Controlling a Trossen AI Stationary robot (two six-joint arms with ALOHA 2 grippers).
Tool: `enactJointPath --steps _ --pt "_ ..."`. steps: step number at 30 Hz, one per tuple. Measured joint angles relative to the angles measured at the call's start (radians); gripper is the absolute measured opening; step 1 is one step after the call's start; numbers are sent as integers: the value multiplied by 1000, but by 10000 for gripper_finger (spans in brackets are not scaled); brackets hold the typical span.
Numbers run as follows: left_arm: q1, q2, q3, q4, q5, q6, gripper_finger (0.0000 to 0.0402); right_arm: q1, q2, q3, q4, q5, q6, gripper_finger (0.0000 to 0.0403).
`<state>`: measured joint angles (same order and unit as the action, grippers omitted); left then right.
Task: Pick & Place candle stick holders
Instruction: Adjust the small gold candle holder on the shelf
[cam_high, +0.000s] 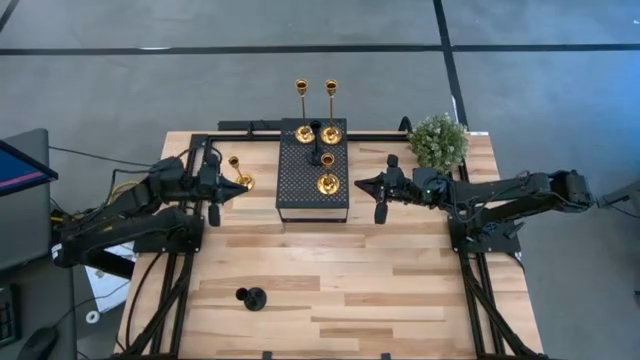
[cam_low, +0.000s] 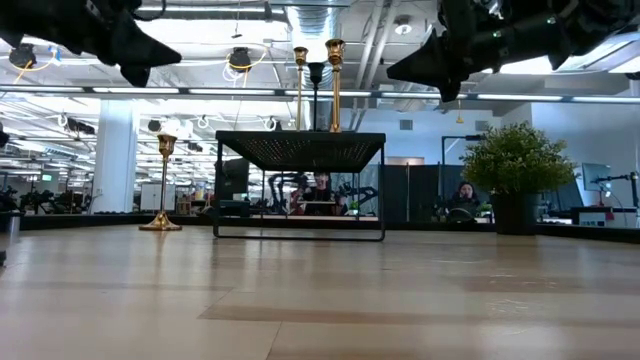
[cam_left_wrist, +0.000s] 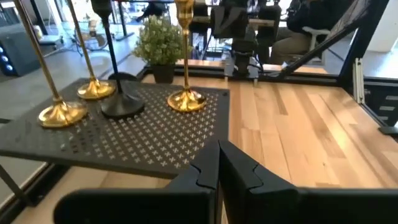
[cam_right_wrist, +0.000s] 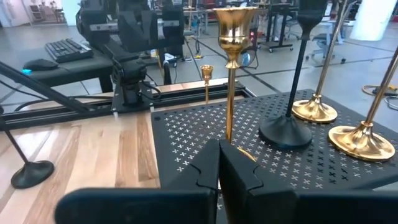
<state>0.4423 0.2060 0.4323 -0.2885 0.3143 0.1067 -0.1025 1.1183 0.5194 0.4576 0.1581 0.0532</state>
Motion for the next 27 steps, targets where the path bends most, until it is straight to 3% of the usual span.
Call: enactJointPath --steps 9,18,24,27 --pt "0 -7 -7 65 3 1 4 -3 10 0 12 -2 9 0" --pt "0 -13 -7 62 0 35 4 -34 229 5 294 -2 3 0" --pt "0 -13 -7 62 0 35 6 -51 342 70 307 -2 -20 2" --pt "0 -12 -7 61 1 35 7 -42 391 116 306 -3 -59 23"
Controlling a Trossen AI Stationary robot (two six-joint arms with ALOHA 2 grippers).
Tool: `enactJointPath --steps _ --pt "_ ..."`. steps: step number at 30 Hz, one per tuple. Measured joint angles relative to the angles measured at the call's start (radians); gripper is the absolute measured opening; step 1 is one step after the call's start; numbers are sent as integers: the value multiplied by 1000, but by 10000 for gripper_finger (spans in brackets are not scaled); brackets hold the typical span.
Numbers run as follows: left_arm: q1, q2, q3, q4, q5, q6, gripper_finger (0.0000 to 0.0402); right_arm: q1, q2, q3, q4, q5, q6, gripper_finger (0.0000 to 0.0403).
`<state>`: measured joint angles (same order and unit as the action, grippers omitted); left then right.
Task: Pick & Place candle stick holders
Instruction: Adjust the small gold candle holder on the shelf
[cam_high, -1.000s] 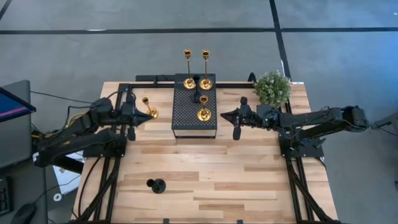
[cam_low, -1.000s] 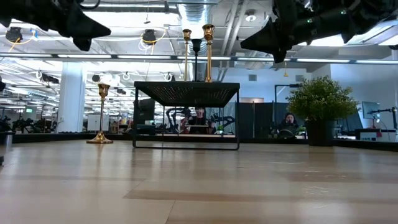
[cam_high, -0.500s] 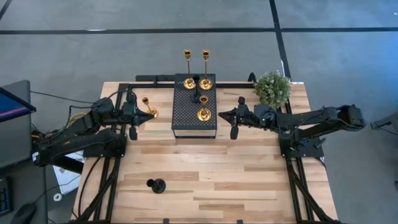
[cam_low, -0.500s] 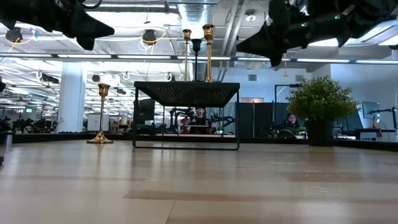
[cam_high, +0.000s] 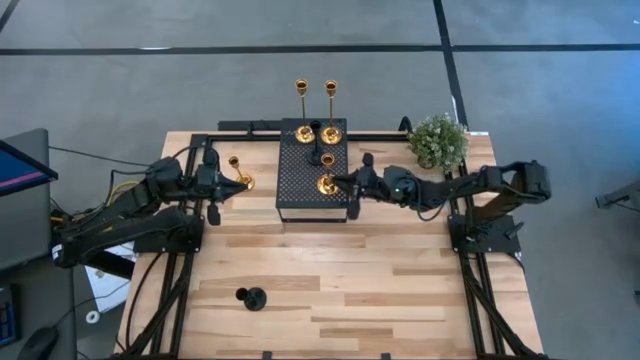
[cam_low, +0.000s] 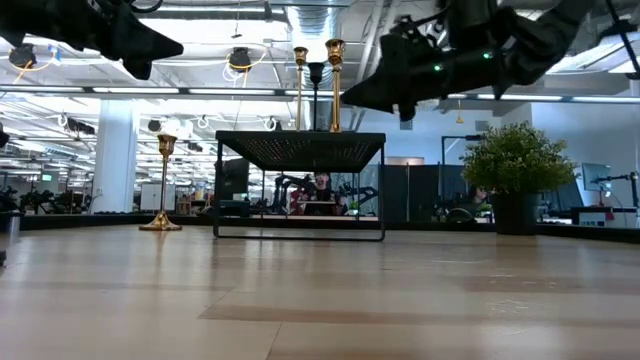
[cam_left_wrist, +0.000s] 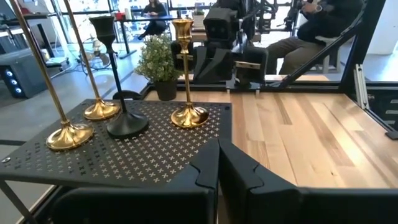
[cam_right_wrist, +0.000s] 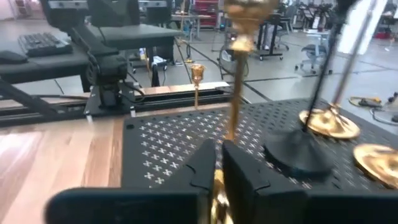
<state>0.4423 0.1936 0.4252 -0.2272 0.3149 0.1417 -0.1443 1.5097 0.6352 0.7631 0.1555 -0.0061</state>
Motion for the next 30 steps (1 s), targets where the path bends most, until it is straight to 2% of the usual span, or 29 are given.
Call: enactJointPath --steps 4,10,16,21,30 --pt "0 0 0 0 0 0 7 1 33 43 -17 0 -4 78" --pt "0 0 0 0 0 2 7 -1 -15 76 -191 6 30 165" --pt "0 0 0 0 0 11 7 -8 -26 79 -183 6 31 218" --pt "0 0 0 0 0 11 8 -24 -14 78 -180 7 33 222" --pt "0 0 0 0 0 11 8 -29 -15 79 -133 3 33 182"
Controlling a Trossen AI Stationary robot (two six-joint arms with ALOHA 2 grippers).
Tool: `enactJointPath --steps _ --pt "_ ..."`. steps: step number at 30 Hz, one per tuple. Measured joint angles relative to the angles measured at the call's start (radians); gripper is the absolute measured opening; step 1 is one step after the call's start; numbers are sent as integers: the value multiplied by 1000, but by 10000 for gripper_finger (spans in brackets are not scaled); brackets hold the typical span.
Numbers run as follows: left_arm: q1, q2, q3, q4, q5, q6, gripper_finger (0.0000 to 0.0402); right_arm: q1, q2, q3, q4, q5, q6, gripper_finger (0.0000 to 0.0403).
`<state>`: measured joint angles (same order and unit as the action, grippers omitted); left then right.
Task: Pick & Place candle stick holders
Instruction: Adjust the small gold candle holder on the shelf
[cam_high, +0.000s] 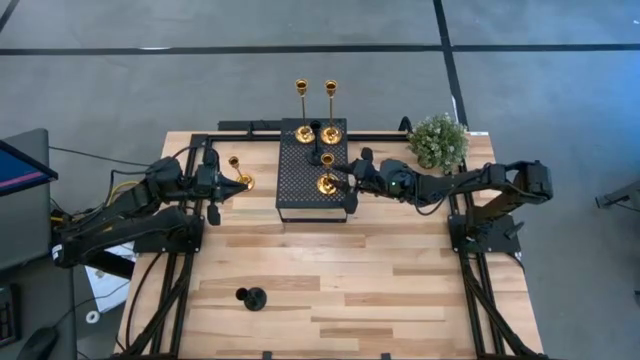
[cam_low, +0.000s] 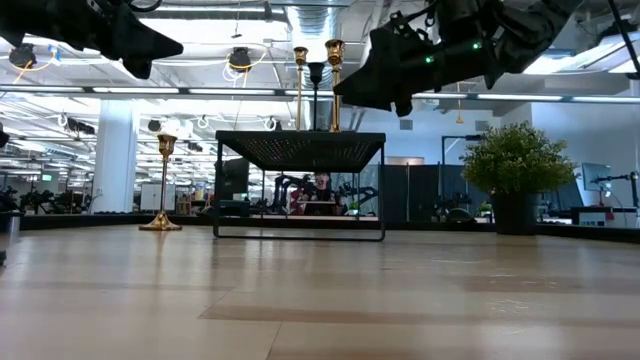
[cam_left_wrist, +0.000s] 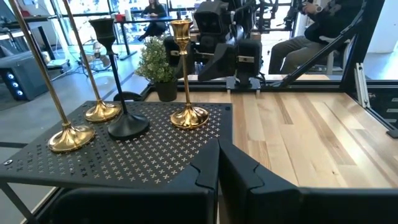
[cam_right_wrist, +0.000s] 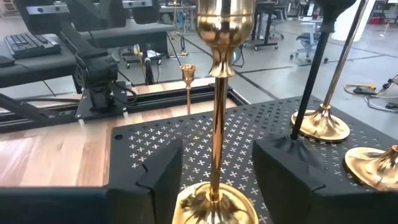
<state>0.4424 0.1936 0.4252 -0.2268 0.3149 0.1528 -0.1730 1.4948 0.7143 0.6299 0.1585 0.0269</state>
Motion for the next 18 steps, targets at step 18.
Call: enactJointPath --steps 18 --pt "0 0 0 0 0 0 8 3 0 0 14 -1 1 156"
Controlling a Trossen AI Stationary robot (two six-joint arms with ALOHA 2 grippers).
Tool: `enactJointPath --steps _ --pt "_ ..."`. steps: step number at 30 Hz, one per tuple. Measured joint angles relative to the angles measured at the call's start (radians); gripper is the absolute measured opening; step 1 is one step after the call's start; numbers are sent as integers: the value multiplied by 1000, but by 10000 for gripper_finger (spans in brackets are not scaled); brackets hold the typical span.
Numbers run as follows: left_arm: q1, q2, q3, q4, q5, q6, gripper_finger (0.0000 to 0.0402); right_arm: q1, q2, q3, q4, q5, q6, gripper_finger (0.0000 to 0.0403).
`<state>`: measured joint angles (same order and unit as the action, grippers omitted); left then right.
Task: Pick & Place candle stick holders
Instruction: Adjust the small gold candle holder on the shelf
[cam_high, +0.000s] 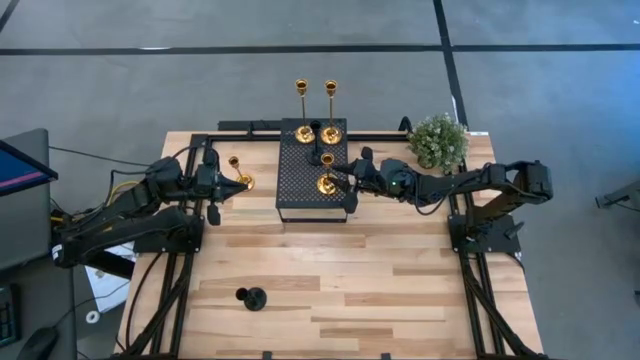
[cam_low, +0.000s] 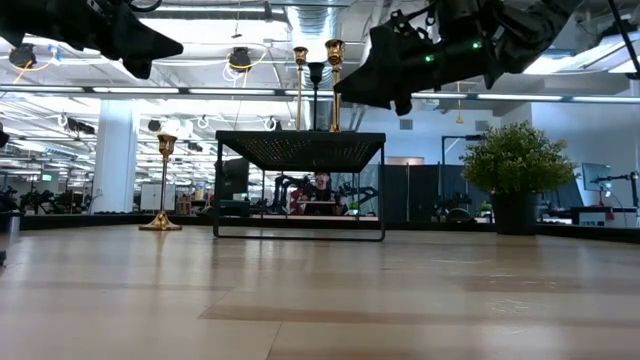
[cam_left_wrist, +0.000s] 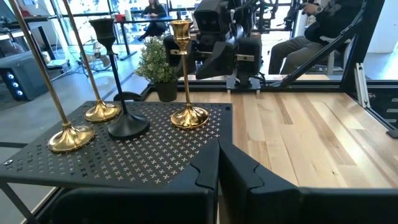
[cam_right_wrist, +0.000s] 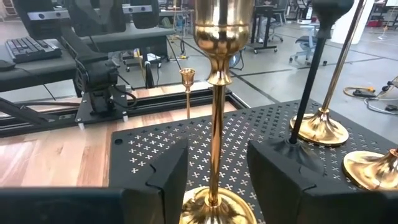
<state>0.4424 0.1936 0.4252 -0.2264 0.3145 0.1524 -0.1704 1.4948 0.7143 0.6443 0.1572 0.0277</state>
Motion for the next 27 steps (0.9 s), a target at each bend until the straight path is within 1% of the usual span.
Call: enactJointPath --steps 5,21,27 --pt "0 0 0 0 0 0 8 2 0 0 7 -1 11 156" --pt "0 0 0 0 0 0 8 13 0 0 37 1 43 139" --pt "0 0 0 0 0 0 8 0 24 -1 57 1 43 132"
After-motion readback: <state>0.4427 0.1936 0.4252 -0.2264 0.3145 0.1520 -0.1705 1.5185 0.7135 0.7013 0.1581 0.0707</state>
